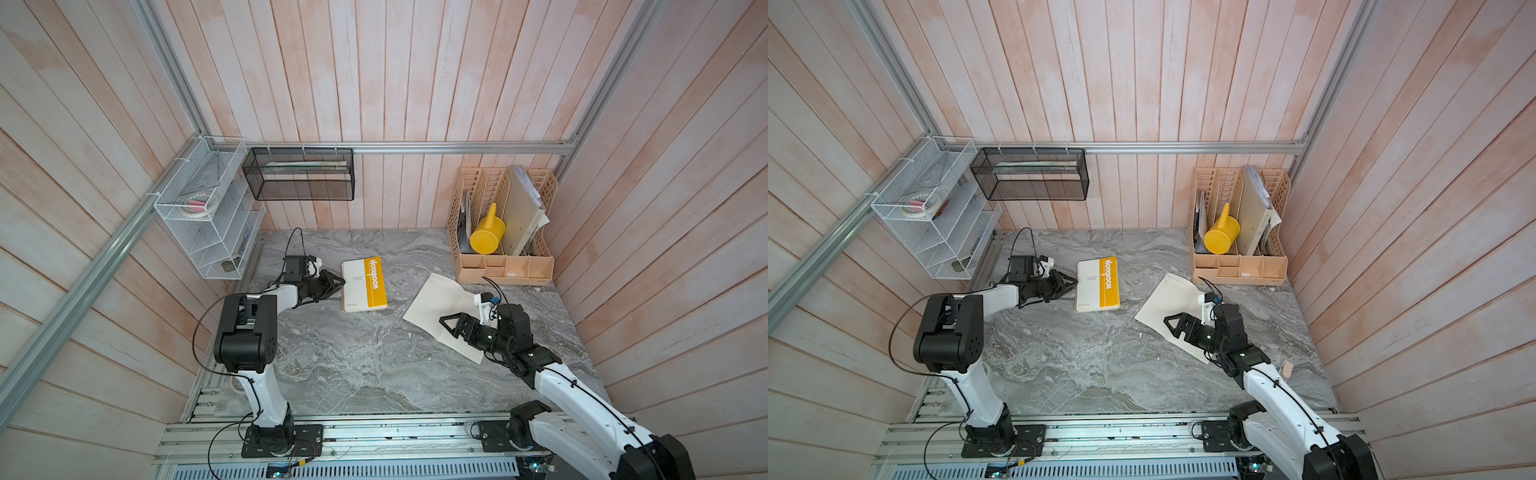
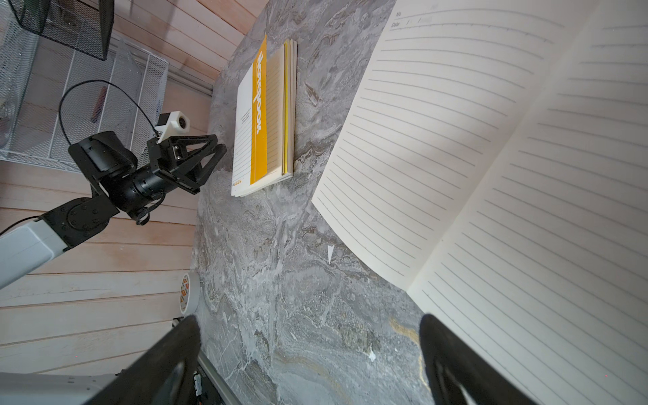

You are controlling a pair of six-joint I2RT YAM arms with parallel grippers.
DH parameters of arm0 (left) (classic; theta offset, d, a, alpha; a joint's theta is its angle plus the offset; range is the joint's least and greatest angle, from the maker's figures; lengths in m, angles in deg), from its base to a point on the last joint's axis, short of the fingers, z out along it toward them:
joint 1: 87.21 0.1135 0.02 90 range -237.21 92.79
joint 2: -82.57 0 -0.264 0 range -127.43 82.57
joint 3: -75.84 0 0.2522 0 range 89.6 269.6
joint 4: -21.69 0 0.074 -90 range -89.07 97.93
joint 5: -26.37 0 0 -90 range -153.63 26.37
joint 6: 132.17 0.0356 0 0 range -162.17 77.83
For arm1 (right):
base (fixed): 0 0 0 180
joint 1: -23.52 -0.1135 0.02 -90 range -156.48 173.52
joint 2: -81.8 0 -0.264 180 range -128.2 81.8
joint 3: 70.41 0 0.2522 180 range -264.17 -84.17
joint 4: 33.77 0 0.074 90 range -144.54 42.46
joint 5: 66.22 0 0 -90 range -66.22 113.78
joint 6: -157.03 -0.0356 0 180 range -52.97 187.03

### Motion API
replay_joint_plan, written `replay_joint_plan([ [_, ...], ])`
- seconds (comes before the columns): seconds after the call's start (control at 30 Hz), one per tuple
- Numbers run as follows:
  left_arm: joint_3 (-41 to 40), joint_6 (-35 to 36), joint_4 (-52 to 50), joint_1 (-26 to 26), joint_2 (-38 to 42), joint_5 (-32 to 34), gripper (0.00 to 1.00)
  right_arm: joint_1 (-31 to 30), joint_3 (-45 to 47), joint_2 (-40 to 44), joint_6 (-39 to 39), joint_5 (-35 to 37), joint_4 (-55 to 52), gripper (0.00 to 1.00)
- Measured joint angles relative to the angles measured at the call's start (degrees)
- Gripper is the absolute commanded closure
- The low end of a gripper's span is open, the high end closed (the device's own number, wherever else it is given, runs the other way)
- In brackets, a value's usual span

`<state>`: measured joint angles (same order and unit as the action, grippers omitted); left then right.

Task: Close the notebook
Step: Place the notebook at the notebook.

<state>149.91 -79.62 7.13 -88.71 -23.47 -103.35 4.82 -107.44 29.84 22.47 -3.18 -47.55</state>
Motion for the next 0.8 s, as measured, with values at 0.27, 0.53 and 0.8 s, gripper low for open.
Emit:
replay_joint_plan([
  [0.27,0.1,3.7,-4.8,0.0,4.5,5.5,0.64,0.0,0.0,-0.3,-0.2,0.0,0.0,0.02],
  [0.53,-4.9,0.2,0.3,-0.4,13.5,3.3,0.53,0.1,0.0,-1.0,-0.1,0.0,0.0,0.02],
  [0.8,-13.3,-8.4,9.5,-10.3,19.1,0.9,0.49,7.7,2.3,-3.0,0.2,-3.4,1.7,0.02],
])
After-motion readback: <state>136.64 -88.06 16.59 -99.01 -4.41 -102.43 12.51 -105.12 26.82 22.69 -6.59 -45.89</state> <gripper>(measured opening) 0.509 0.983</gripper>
